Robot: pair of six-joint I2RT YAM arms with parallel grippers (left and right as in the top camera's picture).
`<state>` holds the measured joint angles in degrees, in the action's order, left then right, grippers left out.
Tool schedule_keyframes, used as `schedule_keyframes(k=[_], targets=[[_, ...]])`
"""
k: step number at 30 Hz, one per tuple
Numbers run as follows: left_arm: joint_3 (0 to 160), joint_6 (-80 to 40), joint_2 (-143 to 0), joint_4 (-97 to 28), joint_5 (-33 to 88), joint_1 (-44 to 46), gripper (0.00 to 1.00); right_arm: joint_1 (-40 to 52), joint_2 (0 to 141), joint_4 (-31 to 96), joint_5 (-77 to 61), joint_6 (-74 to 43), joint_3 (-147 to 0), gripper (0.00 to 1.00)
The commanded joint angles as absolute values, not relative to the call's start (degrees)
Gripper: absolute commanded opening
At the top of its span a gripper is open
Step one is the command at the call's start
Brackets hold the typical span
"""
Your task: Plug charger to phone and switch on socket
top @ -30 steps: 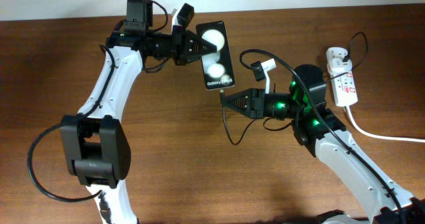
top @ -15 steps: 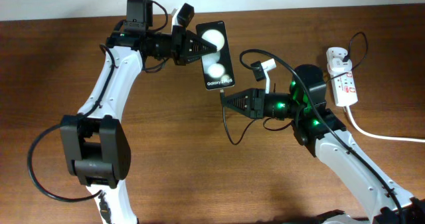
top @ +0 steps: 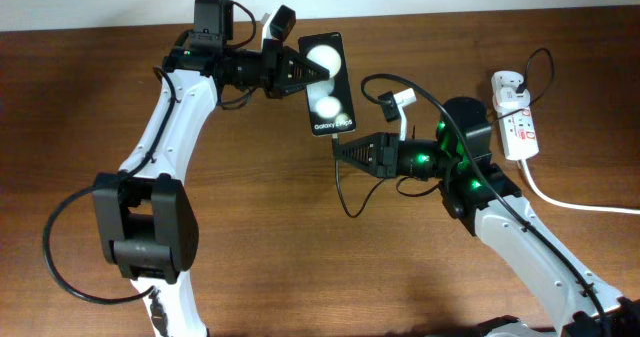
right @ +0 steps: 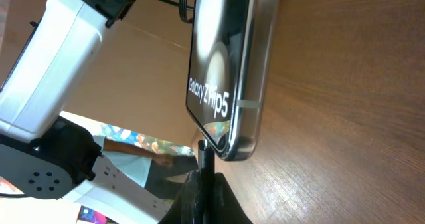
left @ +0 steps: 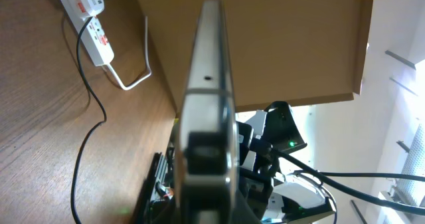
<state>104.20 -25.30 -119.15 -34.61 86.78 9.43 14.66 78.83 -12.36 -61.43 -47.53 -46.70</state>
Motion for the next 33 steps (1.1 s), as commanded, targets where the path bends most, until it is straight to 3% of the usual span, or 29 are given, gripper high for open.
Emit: schedule_keyframes(k=[1, 33], targets=[[104.9, -23.9, -118.0, -34.5, 88.8, 10.2, 0.0, 13.3, 79.2, -12.9, -59.7, -47.2, -46.7, 0.04], [104.9, -22.4, -117.9, -31.7, 90.2, 10.5, 0.0, 13.3, 79.2, -21.5, -54.5, -49.8, -46.7, 0.04]])
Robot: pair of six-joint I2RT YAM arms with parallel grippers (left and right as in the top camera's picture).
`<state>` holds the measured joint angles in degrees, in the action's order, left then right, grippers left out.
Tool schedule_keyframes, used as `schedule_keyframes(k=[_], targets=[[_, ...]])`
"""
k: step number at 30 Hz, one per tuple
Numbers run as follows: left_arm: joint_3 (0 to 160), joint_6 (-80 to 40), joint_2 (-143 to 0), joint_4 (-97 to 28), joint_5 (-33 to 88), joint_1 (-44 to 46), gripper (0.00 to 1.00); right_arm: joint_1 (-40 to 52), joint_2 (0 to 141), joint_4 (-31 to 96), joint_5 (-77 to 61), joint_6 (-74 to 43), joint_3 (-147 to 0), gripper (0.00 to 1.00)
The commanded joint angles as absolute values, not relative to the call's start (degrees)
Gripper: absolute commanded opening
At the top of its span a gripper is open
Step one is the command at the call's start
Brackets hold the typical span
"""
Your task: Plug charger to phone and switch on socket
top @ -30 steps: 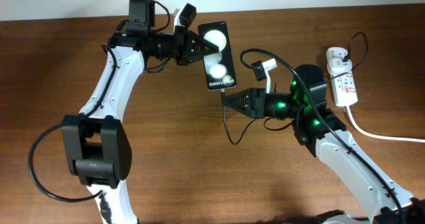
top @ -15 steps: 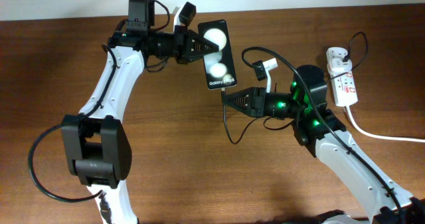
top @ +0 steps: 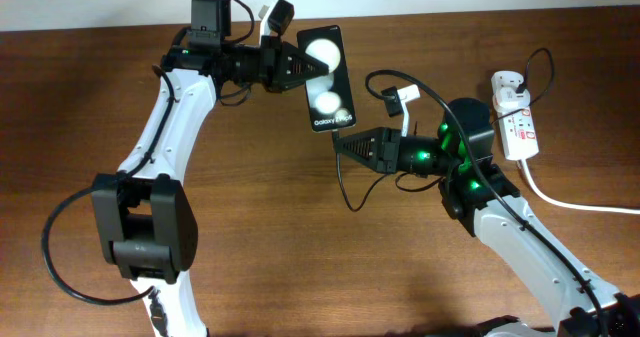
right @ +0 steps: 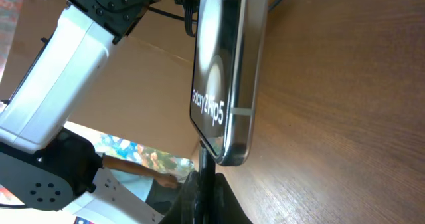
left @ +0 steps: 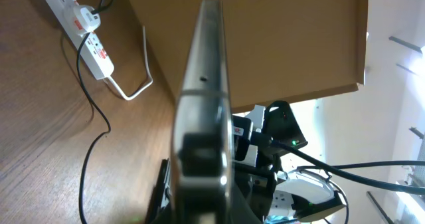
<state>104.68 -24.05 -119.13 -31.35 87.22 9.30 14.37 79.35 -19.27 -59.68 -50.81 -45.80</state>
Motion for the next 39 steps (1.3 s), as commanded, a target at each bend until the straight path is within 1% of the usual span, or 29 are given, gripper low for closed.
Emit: schedule_keyframes(k=[1, 25, 26, 27, 28, 29, 33, 34, 36, 38, 39], targets=[[104.9, -22.4, -117.9, -31.7, 90.2, 10.8, 0.0, 13.3, 79.2, -21.9, -54.3, -49.8, -46.7, 0.04], [104.9, -22.2, -117.9, -31.7, 90.1, 12.1, 0.0, 13.3, 79.2, -21.9, -54.7, -50.0, -46.7, 0.04], [104.9, -22.2, -118.0, -31.7, 90.1, 12.1, 0.0, 13.3, 79.2, -21.9, -54.8, -50.0, -46.7, 0.06], [104.9, -22.2, -117.9, -31.7, 90.1, 12.1, 0.0, 13.3, 79.2, -21.9, -54.8, -50.0, -46.7, 0.15], [104.9, -22.2, -118.0, -31.7, 90.1, 12.1, 0.0, 13.3, 79.2, -21.9, -54.8, -50.0, -46.7, 0.2], [104.9, -22.2, -117.9, -31.7, 90.0, 12.1, 0.0, 13.3, 79.2, -21.7, -54.8, -50.0, -46.7, 0.22], [104.9, -22.2, -118.0, -31.7, 90.0, 11.5, 0.0, 13.3, 79.2, -21.2, -55.9, -50.0, -46.7, 0.23], [104.9, -22.2, -117.9, -31.7, 90.0, 11.2, 0.0, 13.3, 79.2, -21.2, -56.4, -49.8, -46.7, 0.29], [104.9, -22.2, -118.0, -31.7, 89.9, 10.3, 0.0, 13.3, 79.2, -21.2, -57.5, -49.0, -46.7, 0.34], [104.9, -22.2, -117.9, -31.7, 88.4, 9.7, 0.0, 13.3, 79.2, -19.1, -57.8, -47.0, -46.7, 0.54], [104.9, -22.2, -117.9, -31.7, 87.7, 9.7, 0.0, 13.3, 79.2, -18.4, -57.8, -46.7, -46.7, 0.61]])
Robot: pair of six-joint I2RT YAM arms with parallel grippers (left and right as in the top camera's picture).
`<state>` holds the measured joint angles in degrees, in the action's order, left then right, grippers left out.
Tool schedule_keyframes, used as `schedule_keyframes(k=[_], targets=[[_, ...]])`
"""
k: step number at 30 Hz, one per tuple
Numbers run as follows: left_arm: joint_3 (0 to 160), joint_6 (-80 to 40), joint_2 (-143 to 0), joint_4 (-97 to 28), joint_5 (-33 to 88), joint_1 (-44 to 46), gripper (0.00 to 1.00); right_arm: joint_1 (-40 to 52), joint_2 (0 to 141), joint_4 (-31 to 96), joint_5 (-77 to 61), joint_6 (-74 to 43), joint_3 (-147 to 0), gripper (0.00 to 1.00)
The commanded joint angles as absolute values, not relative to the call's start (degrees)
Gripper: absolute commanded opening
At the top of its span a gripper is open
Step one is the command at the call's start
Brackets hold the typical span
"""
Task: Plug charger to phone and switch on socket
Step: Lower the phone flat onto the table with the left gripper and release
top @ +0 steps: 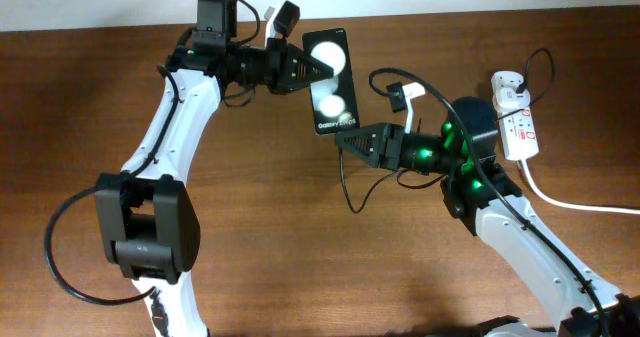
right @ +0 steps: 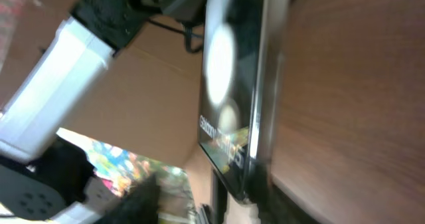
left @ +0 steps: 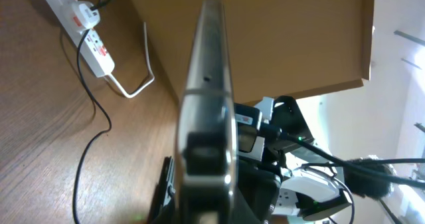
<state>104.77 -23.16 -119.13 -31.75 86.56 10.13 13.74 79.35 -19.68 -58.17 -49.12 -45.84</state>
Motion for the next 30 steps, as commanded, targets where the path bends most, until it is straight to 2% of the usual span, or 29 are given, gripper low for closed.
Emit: schedule_keyframes(k=[1, 3, 4, 5, 12, 18, 22, 30], targets=[[104.9, -22.2, -118.0, -31.7, 86.3, 9.7, 0.0, 13.3, 79.2, -17.3, -57.8, -45.8, -46.7, 0.68], [104.9, -22.2, -118.0, -31.7, 83.5, 9.7, 0.0, 13.3, 79.2, -16.3, -57.8, -45.2, -46.7, 0.84], [104.9, -22.1, -118.0, -31.7, 81.6, 9.7, 0.0, 13.3, 79.2, -15.7, -57.7, -43.9, -46.7, 0.96], [104.9, -20.1, -118.0, -31.8, 80.6, 9.7, 0.0, 13.3, 79.2, -14.8, -57.2, -43.7, -46.7, 0.99], [104.9, -5.4, -118.0, -52.4, 57.5, 9.7, 0.0, 13.3, 79.2, -3.1, -49.8, -39.4, -46.7, 0.99], [104.9, -4.2, -119.2, -55.0, 46.4, 9.7, 0.0, 13.4, 79.2, -1.5, -48.5, -39.4, -46.7, 0.99], [104.9, -4.2, -124.9, -55.0, 45.9, 9.7, 0.0, 13.5, 79.2, 6.5, -45.6, -38.6, -46.7, 0.99], [104.9, -4.2, -134.1, -55.0, 46.3, 9.7, 0.0, 13.5, 79.2, 9.4, -44.3, -37.7, -46.7, 0.99]])
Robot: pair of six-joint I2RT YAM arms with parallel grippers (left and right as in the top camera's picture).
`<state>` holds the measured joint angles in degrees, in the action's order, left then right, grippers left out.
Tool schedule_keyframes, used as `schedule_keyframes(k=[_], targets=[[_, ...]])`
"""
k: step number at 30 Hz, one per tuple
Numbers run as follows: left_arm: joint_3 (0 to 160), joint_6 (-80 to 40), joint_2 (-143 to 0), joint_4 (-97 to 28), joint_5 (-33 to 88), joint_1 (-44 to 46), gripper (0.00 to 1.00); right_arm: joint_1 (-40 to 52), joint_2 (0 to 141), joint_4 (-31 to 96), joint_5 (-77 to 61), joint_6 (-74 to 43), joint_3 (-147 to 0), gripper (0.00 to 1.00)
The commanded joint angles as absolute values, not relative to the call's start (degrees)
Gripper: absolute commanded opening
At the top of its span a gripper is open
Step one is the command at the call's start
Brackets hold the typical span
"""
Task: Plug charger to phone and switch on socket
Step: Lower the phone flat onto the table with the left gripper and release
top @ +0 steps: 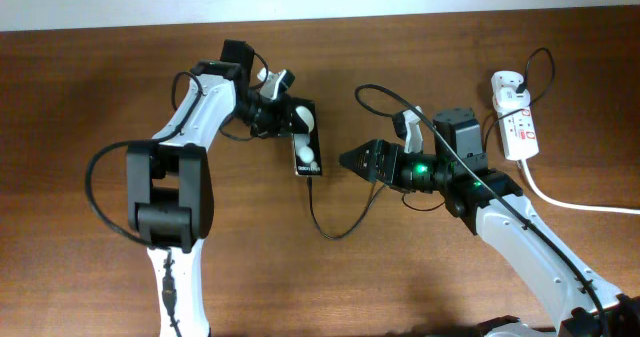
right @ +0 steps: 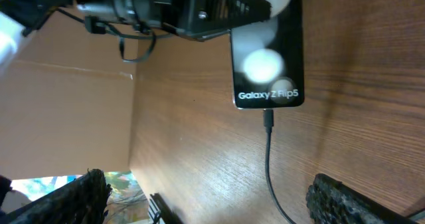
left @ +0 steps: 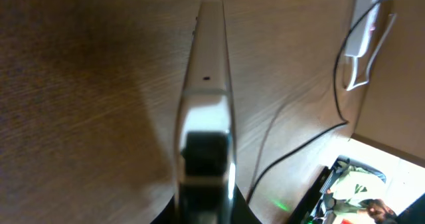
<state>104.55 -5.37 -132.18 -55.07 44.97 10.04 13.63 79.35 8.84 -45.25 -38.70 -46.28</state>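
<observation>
The black phone [top: 304, 142], marked "Galaxy Z Flip5" [right: 268, 58], is low over the table left of centre. My left gripper [top: 284, 118] is shut on its upper end; the left wrist view shows the phone [left: 206, 84] edge-on between the fingers. The black charger cable [top: 330, 227] is plugged into the phone's lower end [right: 267, 119]. It loops across the table towards the white socket strip [top: 518, 119] at the right. My right gripper [top: 350, 160] stands open to the right of the phone, apart from the cable, its fingers [right: 342, 197] spread wide.
A white plug [top: 507, 82] sits in the strip's far end, and a white lead [top: 570, 202] runs off to the right edge. The strip also shows in the left wrist view [left: 372, 14]. Brown cardboard stands behind the table.
The phone has come down from mid-air to the table, further left, still in my left gripper. My right gripper has let go of the cable plug, opened, and now stands off to the right.
At first my left gripper held the phone raised and my right gripper held the cable plug just below its lower end. Over the following moments the plug stayed pressed at that port. Now the cable stays in the phone by itself, low at the table.
</observation>
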Motion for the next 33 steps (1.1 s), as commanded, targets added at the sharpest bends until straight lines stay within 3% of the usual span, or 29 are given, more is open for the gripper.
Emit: schedule_keyframes(k=[1, 9, 19, 23, 26, 33], targets=[[104.9, -4.2, -135.0, -54.9, 46.2, 9.7, 0.0, 13.5, 79.2, 10.2, -44.3, -36.6, -46.7, 0.99], [104.9, -4.2, -135.4, -54.8, 46.0, 9.7, 0.01, 13.5, 79.2, 11.4, -44.1, -35.9, -46.7, 0.99], [104.9, -4.2, -135.4, -55.1, 44.4, 9.7, 0.34, 13.5, 79.2, 12.3, -44.1, -34.7, -46.7, 0.99], [104.9, -4.2, -135.4, -55.4, 41.6, 9.7, 0.42, 13.5, 79.2, 12.3, -44.1, -34.7, -46.7, 0.99], [104.9, -4.2, -135.4, -56.7, 35.9, 9.7, 0.56, 13.5, 79.2, 12.6, -44.1, -34.4, -46.7, 0.99], [104.9, -4.2, -135.4, -57.8, 26.9, 9.7, 0.61, 13.5, 79.2, 13.3, -44.1, -33.4, -46.7, 0.99]])
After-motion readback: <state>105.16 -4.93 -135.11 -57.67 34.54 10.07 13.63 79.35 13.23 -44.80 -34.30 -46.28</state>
